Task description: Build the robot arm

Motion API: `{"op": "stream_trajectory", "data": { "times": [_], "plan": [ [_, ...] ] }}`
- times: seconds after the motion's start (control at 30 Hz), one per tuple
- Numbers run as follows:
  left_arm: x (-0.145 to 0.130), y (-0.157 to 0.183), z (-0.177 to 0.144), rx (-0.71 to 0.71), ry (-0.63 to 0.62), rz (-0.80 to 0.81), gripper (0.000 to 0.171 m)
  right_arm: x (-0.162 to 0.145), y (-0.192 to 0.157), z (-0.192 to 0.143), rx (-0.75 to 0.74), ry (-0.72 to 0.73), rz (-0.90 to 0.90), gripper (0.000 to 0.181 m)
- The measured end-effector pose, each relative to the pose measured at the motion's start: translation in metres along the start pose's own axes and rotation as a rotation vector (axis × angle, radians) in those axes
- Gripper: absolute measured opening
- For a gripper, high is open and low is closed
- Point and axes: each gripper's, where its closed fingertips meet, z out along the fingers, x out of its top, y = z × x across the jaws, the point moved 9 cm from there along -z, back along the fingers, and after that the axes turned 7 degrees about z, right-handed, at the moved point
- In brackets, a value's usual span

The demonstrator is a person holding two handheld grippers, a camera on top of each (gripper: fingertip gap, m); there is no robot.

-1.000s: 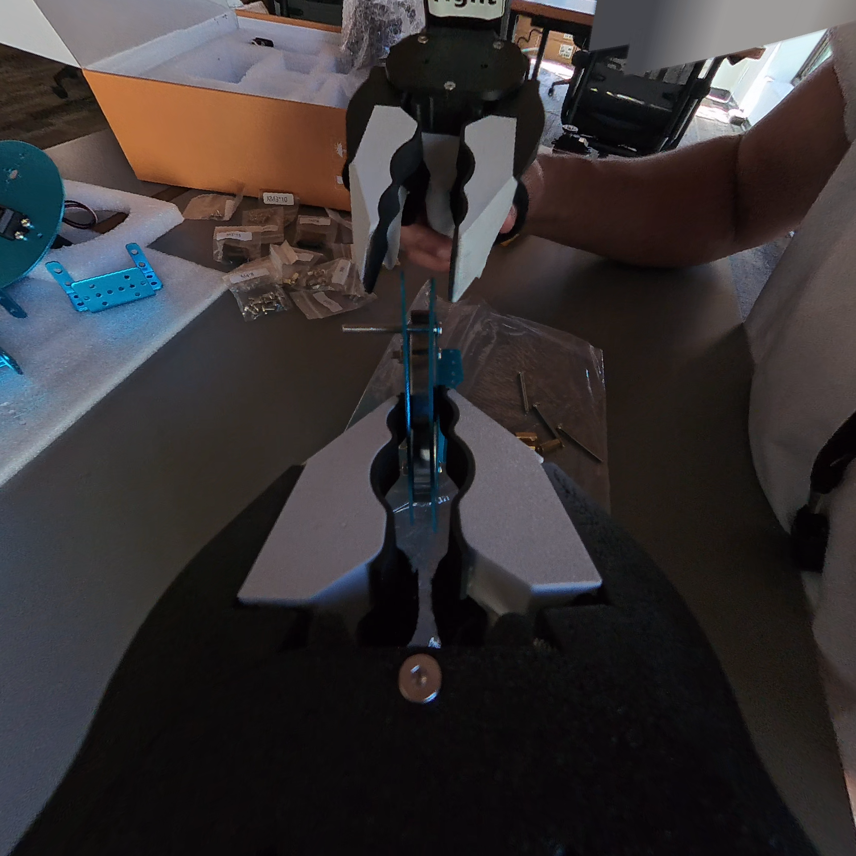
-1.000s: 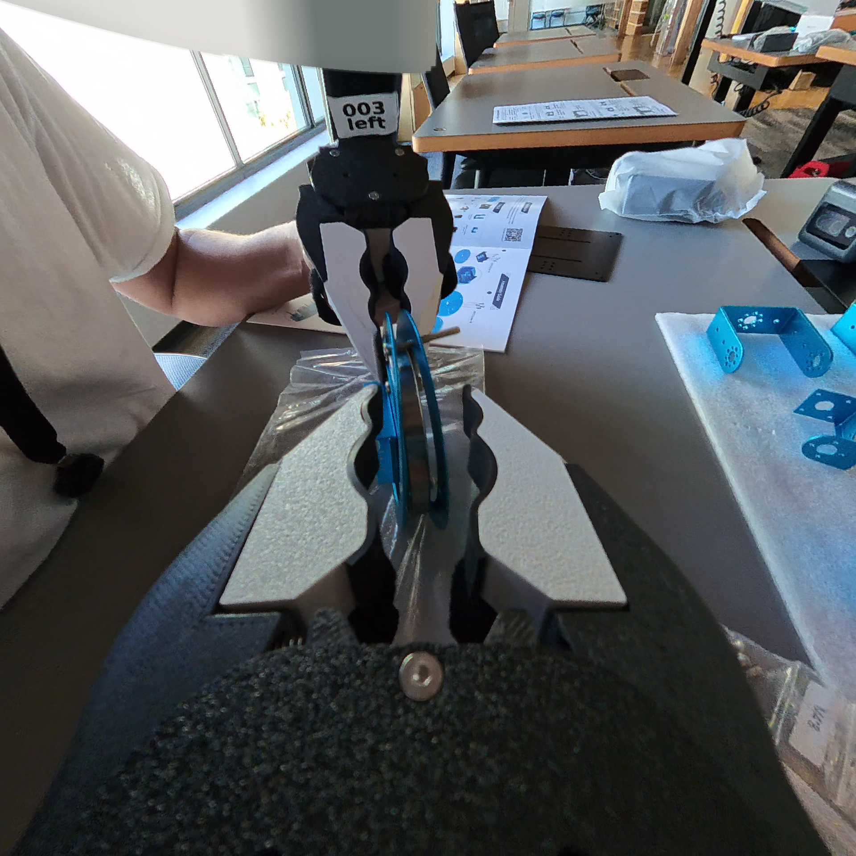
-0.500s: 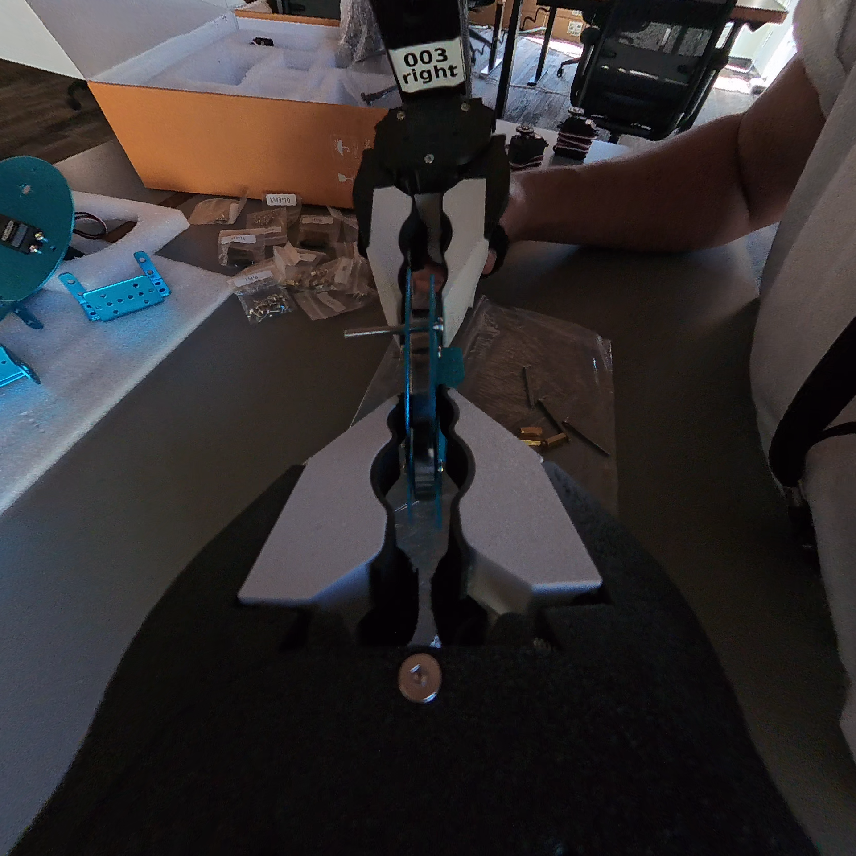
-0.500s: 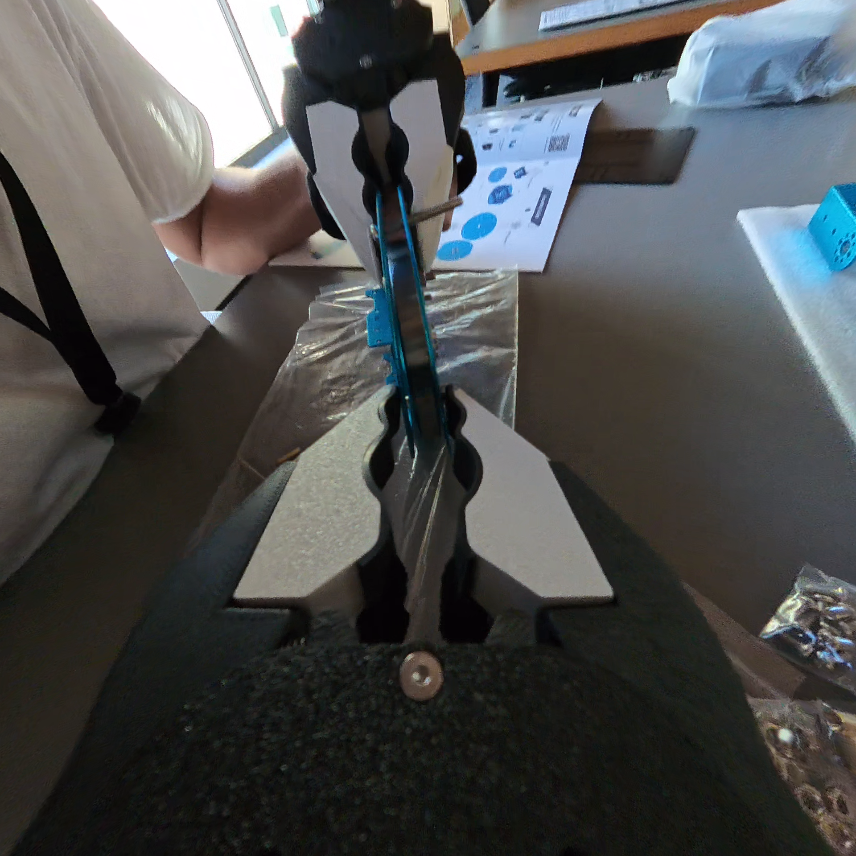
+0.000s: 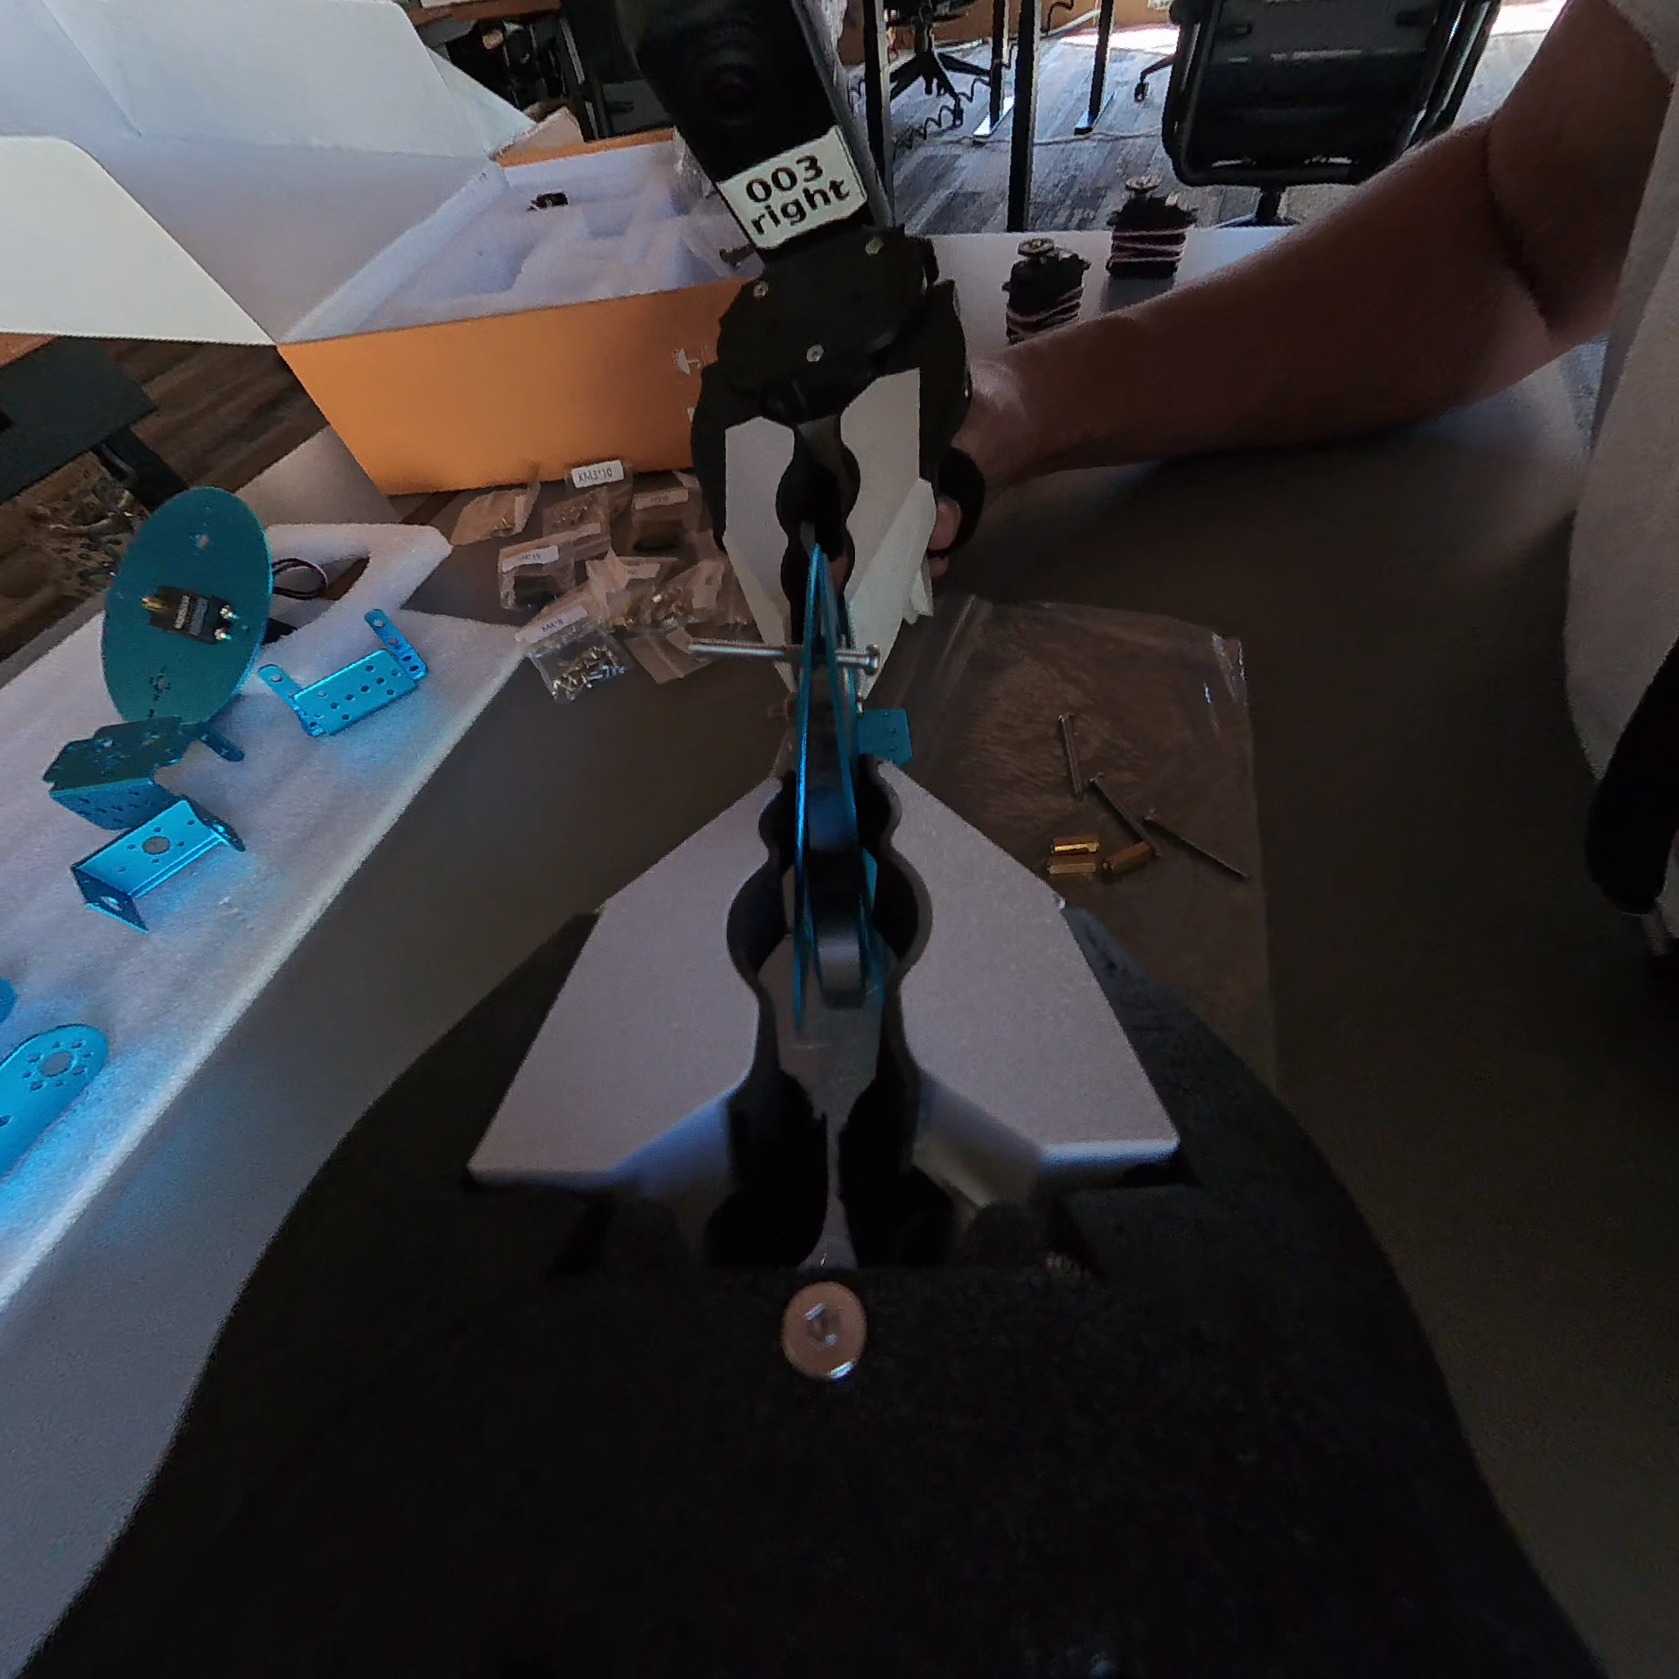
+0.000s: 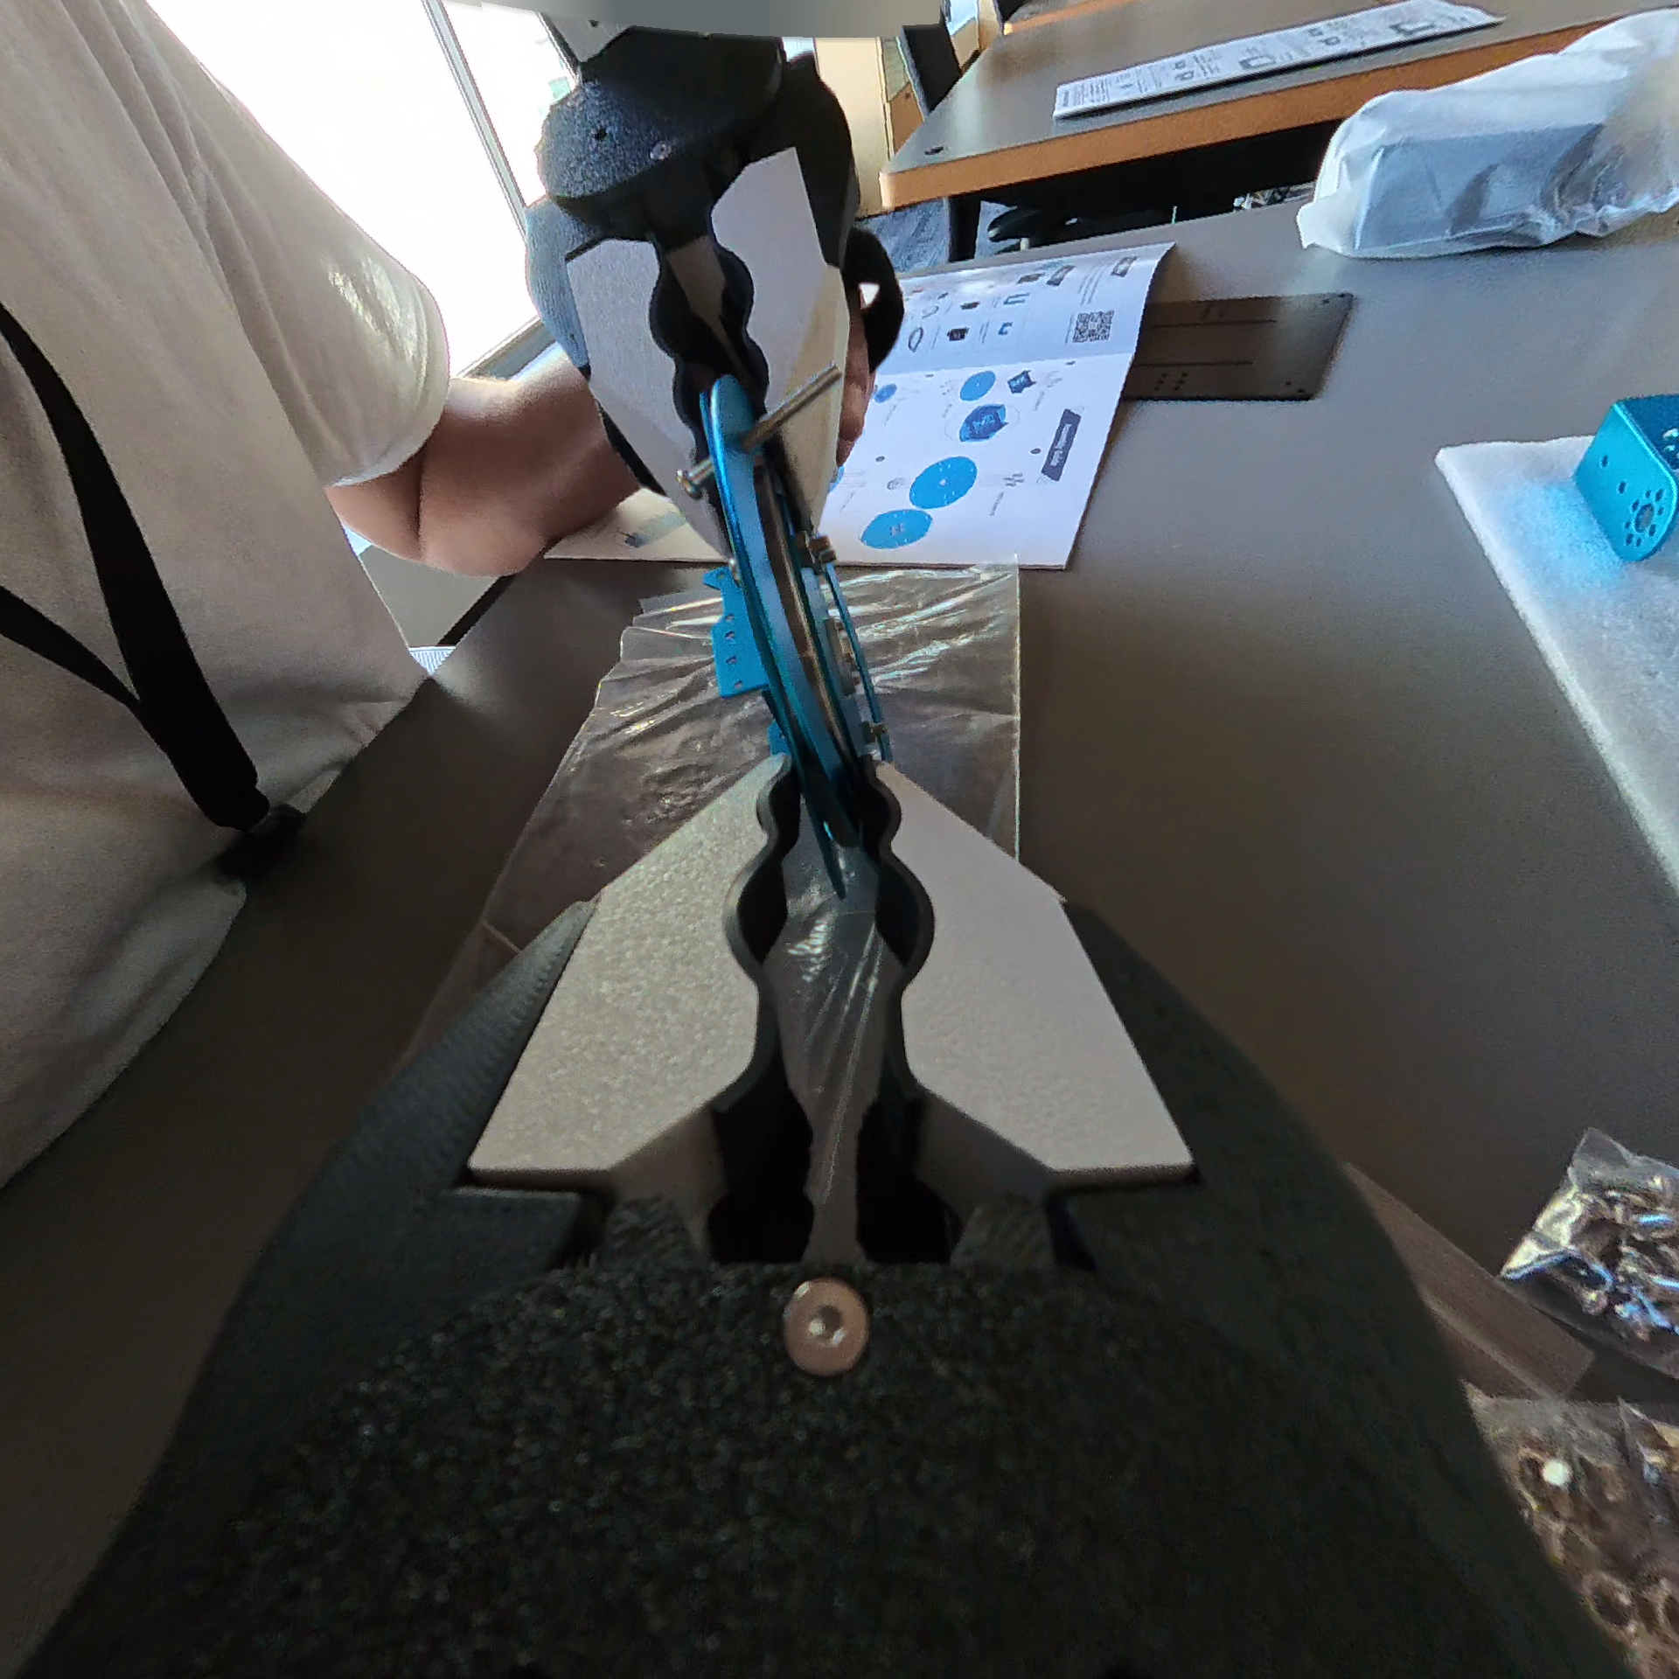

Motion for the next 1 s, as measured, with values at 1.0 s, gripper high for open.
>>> {"op": "stream_trajectory", "data": {
  "times": [1.0],
  "plan": [
    [0.009, 0.021, -0.041, 0.076, 0.042, -0.133, 0.012, 0.029, -0.040, 0.024, -0.088, -0.069, -0.168, 0.005]
  ]
}}
